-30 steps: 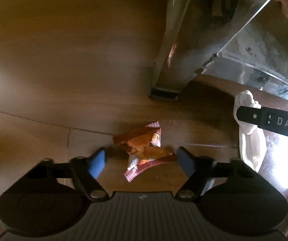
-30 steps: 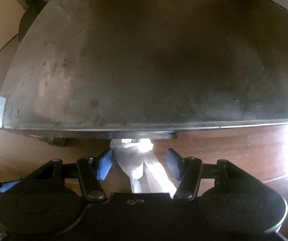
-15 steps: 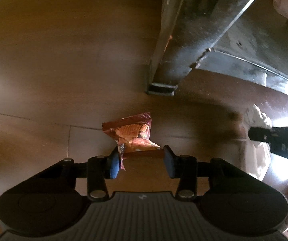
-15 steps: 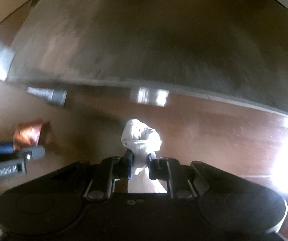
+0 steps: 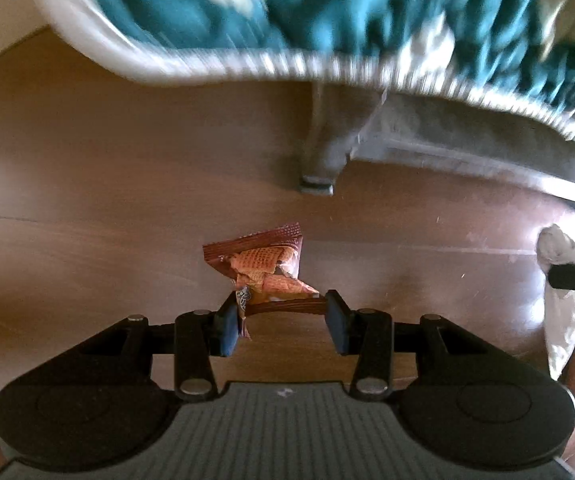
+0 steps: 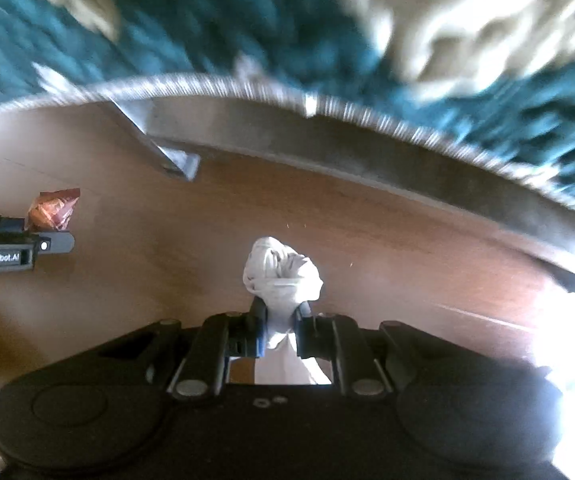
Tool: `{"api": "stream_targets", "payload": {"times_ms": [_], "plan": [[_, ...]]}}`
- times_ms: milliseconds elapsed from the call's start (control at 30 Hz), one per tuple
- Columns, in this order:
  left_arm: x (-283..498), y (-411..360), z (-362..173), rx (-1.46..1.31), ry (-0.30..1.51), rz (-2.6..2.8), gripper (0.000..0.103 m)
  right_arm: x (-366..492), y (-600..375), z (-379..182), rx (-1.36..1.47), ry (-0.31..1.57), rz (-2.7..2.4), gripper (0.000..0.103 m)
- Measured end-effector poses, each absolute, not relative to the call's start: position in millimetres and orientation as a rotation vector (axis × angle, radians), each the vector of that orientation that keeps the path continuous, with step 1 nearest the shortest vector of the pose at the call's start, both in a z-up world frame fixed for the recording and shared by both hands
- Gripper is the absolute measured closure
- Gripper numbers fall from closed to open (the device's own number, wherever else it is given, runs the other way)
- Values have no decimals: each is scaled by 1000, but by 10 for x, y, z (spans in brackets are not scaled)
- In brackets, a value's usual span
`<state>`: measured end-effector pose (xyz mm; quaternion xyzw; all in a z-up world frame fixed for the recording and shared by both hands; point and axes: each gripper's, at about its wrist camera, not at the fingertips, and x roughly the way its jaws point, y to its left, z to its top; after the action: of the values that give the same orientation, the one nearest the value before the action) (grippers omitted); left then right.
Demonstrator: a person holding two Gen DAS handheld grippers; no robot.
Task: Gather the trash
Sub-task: 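Lift the snack wrapper and tissue and carry both toward the teal bin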
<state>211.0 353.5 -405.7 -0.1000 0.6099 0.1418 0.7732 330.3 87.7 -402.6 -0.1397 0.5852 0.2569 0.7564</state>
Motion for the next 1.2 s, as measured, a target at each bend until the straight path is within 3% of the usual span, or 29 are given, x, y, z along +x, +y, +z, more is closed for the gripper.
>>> {"api": "stream_targets", "payload": {"times_ms": [267,567,933,1200], "plan": [[1907,3634,-3109,-252,1178,428,60,3050,759,-2968,-217,1129,573,91],[1793,3645,-1667,-194,922,513,60,2663,330,-1692,-134,886,606,91],[1714,2485,-2,-110,664,297,60,2126,-531,-216,-65,638,593,91],[1638,1292,706,-3,586,93,60,1781,-1328,498,-25,539,529,91]]}}
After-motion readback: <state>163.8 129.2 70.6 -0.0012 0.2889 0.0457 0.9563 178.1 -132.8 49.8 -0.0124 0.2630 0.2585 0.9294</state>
